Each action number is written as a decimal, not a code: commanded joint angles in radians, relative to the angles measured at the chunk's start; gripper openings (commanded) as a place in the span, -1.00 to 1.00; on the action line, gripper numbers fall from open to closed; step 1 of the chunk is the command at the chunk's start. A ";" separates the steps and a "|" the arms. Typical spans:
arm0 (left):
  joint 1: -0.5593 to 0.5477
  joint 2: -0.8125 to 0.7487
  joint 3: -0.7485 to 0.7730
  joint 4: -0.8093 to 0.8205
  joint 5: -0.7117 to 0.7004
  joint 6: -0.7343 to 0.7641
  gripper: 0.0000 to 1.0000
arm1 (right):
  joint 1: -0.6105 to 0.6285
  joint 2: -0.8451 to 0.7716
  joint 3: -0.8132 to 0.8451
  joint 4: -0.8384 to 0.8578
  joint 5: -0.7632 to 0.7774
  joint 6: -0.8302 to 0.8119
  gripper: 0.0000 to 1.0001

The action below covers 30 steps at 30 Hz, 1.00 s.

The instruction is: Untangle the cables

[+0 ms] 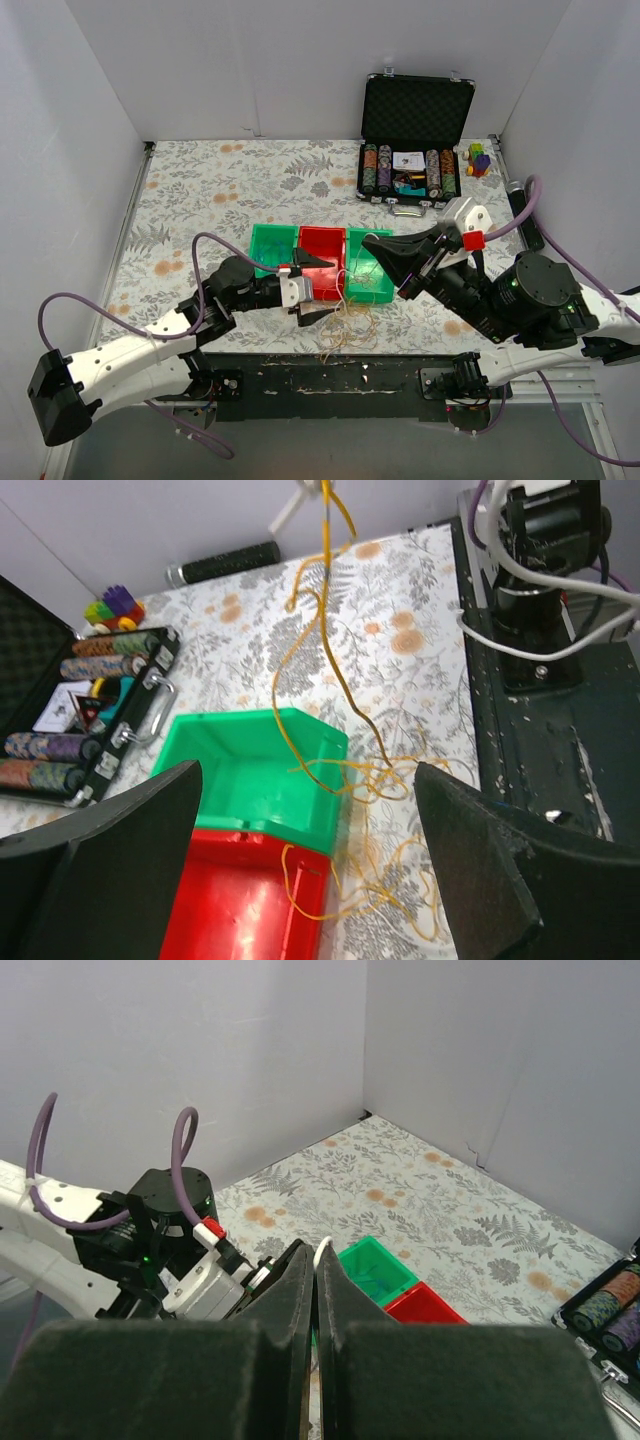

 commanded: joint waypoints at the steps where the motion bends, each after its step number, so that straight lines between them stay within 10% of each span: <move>1: -0.011 0.026 0.063 0.143 0.002 -0.051 0.68 | 0.022 -0.018 -0.009 0.056 -0.033 0.038 -0.97; 8: -0.042 0.059 0.076 0.177 0.049 -0.078 -0.09 | 0.021 -0.013 -0.017 0.071 -0.052 0.042 -0.97; 14: -0.059 0.062 0.079 0.191 0.123 -0.107 -0.17 | 0.021 -0.009 -0.027 0.082 -0.053 0.045 -0.97; 19: -0.063 0.054 0.064 0.183 0.095 -0.090 -1.00 | 0.022 -0.009 -0.008 0.065 -0.050 0.048 -0.97; 30: -0.065 -0.049 -0.062 -0.058 0.115 0.068 -1.00 | 0.021 -0.043 0.100 -0.010 0.045 -0.030 -0.97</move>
